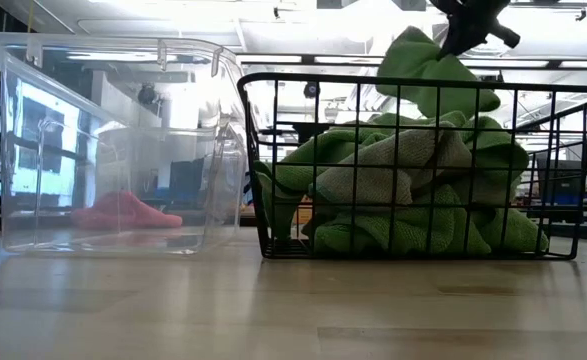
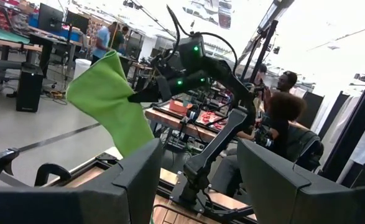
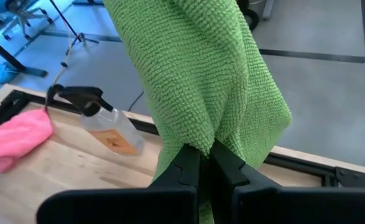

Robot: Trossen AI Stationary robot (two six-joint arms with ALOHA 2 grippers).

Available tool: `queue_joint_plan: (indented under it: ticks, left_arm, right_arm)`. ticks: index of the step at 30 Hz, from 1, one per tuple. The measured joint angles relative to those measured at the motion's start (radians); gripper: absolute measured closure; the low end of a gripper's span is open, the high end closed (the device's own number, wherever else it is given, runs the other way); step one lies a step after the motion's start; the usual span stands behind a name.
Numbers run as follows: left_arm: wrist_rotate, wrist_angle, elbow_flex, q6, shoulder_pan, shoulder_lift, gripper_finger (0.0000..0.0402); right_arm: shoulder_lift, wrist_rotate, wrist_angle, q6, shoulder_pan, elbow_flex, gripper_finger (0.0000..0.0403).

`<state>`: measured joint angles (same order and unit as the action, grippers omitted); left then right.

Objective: Sort microfiber towel by color & place in baskets
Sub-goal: Put the green towel into the wire basket

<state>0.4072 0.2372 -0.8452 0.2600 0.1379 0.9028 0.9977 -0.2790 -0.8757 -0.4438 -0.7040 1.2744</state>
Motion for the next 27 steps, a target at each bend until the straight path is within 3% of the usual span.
queue_joint_plan:
  ticks: [4, 10, 21, 27]
  left_arm:
    - [0.000, 0.000, 0.000, 0.000, 0.000, 0.000, 0.0202]
    - [0.000, 0.000, 0.000, 0.000, 0.000, 0.000, 0.0202]
    - [-0.008, 0.000, 0.000, 0.000, 0.000, 0.000, 0.0202]
    - [-0.008, -0.001, 0.000, -0.001, 0.000, 0.000, 0.0202]
  right_arm:
    - [0.001, 0.031, 0.021, 0.002, 0.000, -0.014, 0.0403]
    - [0.001, 0.188, 0.182, 0.042, 0.077, -0.014, 0.0403]
    - [0.003, 0.472, 0.391, 0.173, 0.416, -0.014, 0.0403]
    - [0.003, 0.489, 0.521, 0.185, 0.646, -0.014, 0.0403]
